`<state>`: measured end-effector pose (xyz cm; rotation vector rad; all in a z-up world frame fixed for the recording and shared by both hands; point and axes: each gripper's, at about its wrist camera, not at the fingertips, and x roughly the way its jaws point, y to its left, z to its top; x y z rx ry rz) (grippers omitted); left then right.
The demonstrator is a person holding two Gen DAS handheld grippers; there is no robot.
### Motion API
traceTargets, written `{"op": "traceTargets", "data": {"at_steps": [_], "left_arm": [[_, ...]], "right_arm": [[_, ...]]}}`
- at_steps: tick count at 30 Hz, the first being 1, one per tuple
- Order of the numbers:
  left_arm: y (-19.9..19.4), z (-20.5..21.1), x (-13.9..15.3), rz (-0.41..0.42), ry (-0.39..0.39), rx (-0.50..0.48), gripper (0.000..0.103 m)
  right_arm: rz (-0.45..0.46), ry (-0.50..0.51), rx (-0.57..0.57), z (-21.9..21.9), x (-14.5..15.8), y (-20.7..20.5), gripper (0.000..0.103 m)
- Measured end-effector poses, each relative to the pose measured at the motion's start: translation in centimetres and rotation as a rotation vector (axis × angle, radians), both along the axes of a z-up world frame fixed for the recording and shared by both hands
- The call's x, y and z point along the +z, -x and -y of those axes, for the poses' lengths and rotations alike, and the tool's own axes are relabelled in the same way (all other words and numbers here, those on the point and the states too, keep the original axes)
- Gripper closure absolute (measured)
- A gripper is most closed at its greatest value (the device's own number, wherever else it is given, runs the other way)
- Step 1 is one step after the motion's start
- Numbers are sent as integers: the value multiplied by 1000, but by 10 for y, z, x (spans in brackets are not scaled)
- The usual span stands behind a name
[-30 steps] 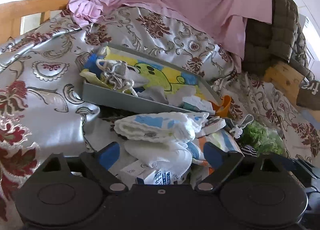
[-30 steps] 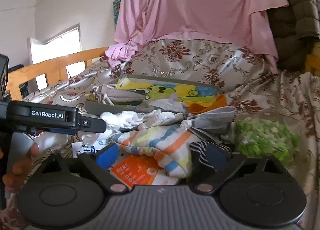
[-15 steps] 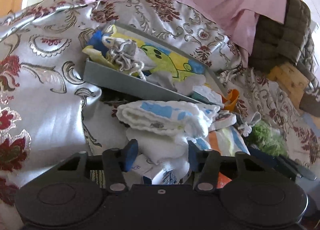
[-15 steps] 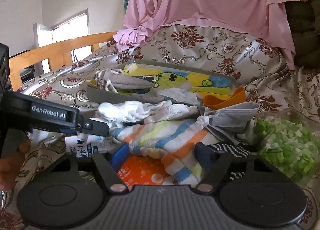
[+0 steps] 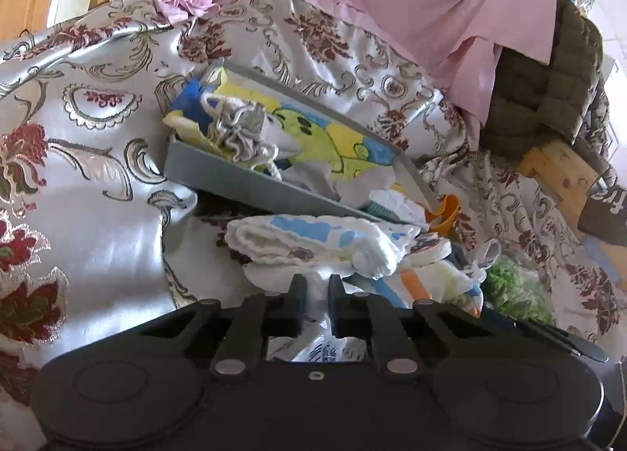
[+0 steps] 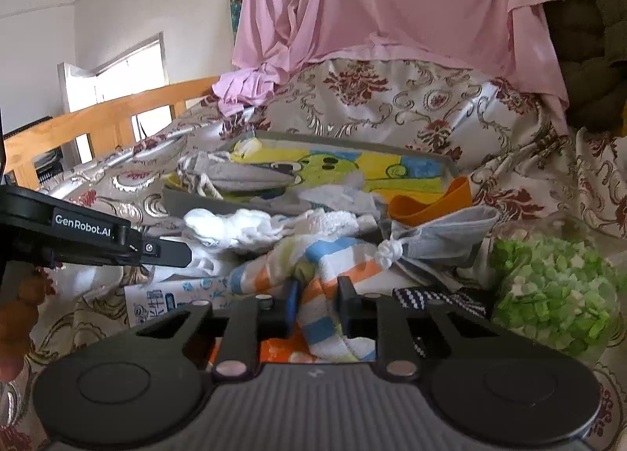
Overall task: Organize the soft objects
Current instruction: 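Grasp a white cloth with the left tool while the right grasps the striped towel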
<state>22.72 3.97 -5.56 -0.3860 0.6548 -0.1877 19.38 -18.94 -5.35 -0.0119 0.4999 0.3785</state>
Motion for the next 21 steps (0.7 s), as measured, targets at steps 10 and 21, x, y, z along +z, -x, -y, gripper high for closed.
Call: {"op": "traceTargets", "data": {"at_steps": [10,21], "left_arm": [[27,1,21,55,74,-23,93],[82,10,28,5,77,-39,92]], "right_arm": [[77,-44,19,5,27,29,88],[61,-44,59,6,44,77,89]]}}
